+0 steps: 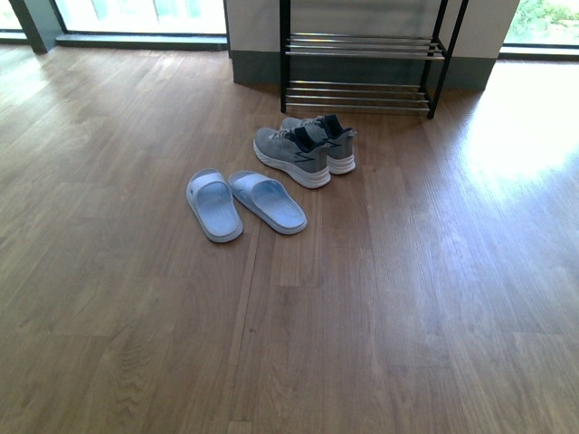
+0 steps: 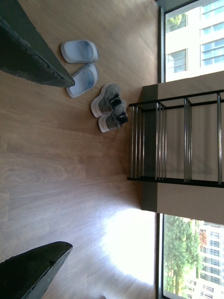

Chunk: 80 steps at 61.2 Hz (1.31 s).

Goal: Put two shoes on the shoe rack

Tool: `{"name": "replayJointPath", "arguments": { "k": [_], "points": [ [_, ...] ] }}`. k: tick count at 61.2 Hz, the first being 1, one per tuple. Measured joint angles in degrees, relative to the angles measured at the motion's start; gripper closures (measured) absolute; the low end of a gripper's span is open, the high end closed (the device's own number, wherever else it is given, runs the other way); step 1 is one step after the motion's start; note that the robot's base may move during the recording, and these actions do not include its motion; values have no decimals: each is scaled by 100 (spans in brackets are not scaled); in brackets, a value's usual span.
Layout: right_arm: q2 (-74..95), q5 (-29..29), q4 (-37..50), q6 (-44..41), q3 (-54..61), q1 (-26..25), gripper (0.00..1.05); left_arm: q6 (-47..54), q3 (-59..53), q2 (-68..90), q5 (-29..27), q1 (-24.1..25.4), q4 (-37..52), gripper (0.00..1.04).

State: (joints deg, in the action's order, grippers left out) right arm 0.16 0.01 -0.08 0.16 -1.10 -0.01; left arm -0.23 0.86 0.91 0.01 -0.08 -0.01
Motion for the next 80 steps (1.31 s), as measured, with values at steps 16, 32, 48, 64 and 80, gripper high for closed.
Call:
{"name": "replayJointPath", "arguments": {
  "k": [16,32,48,64,80],
  "points": [
    [-2,0,0,0,0,0,9,0,0,0,-2,0,0,9],
    [0,0,0,0,0,0,9,0,0,0,0,0,0,9],
    [-2,0,0,0,0,0,9,-2,0,0,-2,0,0,9],
    [0,2,0,0,0,0,9,0,0,0,0,0,0,9],
    [-2,0,0,0,0,0,9,0,0,0,-2,0,0,9]
  ]
}}
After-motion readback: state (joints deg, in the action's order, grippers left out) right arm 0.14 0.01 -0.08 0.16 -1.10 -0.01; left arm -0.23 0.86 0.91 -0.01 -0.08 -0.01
